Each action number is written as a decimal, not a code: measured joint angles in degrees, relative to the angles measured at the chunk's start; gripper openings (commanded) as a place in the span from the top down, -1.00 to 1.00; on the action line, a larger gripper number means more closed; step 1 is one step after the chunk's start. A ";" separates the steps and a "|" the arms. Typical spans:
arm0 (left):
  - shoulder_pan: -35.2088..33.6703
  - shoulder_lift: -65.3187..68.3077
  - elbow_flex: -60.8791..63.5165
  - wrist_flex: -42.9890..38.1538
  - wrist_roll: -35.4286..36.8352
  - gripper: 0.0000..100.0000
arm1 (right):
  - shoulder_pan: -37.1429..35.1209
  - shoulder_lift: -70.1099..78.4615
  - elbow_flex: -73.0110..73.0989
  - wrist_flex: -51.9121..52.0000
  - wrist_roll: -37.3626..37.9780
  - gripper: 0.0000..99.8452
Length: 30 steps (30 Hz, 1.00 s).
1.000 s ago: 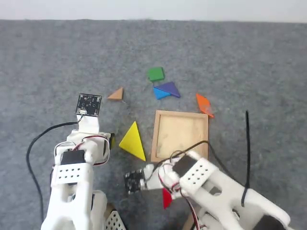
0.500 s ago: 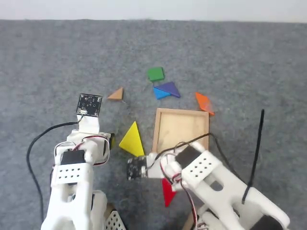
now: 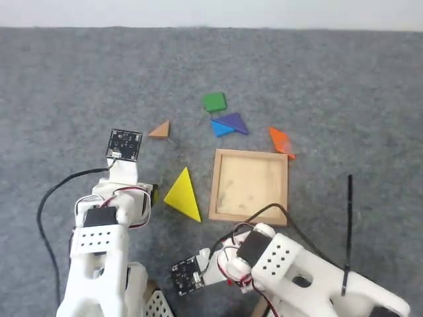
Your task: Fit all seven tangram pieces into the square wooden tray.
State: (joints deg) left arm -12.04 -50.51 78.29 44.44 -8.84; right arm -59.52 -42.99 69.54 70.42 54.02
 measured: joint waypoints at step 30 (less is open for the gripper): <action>0.00 0.00 0.00 0.00 -0.18 0.55 | 4.57 17.67 -6.33 -11.52 -2.99 0.89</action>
State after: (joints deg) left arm -12.04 -50.51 78.29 44.44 -9.01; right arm -54.95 -25.32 63.21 58.90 51.03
